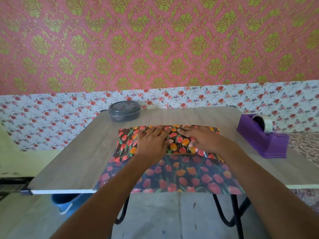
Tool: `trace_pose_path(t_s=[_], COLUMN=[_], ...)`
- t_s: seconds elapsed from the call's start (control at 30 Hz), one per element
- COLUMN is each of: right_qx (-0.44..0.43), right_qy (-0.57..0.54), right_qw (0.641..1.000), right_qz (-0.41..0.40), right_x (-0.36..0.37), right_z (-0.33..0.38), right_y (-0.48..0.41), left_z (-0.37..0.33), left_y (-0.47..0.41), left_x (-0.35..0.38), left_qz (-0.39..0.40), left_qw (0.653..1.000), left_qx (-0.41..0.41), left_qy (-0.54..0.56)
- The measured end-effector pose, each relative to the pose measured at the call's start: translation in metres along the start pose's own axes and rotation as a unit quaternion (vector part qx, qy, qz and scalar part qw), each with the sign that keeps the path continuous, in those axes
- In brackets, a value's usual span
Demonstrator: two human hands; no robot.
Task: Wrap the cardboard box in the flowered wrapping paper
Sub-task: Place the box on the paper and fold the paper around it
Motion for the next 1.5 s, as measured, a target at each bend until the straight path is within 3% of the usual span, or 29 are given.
trace_pose_path(t_s=[0.37, 0.57, 0.77, 0.9, 1.23, 1.3, 1.4, 1.5], right_qx=[-0.017, -0.022, -0.021, -0.011, 0.007, 0.007, 0.004, 0.001], right_qy=[-0.037, -0.012, -0.029, -0.020, -0.001, -0.003, -0.002, 0.002], right_qw=[0.996, 0.997, 0.998, 0.998, 0.999, 0.999, 0.999, 0.999], right_qz=[-0.076, -0.068, -0.059, -0.050, -0.040, -0.040, -0.041, -0.038], right_x=[0.010, 0.008, 0.006, 0.005, 0.006, 0.005, 0.003, 0.001], right_z=[0.006, 0.007, 0.005, 0.005, 0.007, 0.008, 0.010, 0.010], right_y=[0.028, 0.025, 0.025, 0.022, 0.021, 0.022, 0.022, 0.023], left_z=[-0.002, 0.004, 0.031, 0.050, 0.111, 0.105, 0.076, 0.040], left_y=[0.008, 0.010, 0.014, 0.028, 0.058, 0.057, 0.051, 0.036], left_x=[-0.004, -0.004, -0.007, -0.005, -0.029, -0.038, -0.054, -0.058], left_qz=[-0.082, -0.020, -0.025, -0.009, 0.123, 0.082, -0.037, -0.078], left_qw=[0.995, 0.994, 0.985, 0.992, 0.988, 0.991, 0.998, 0.988], left_qx=[0.037, 0.085, 0.156, 0.121, -0.073, -0.079, 0.036, 0.130], left_qy=[-0.039, -0.067, -0.064, -0.029, 0.054, 0.065, 0.022, 0.023])
Point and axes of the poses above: each hand's wrist, its own y-axis away from the middle knuckle, its own x-axis out of the palm, z = x × y, the point moved 2 cm from there along -y, towards the middle knuckle, and after that the axes turned 14 degrees about -z, right-handed, at the moved point
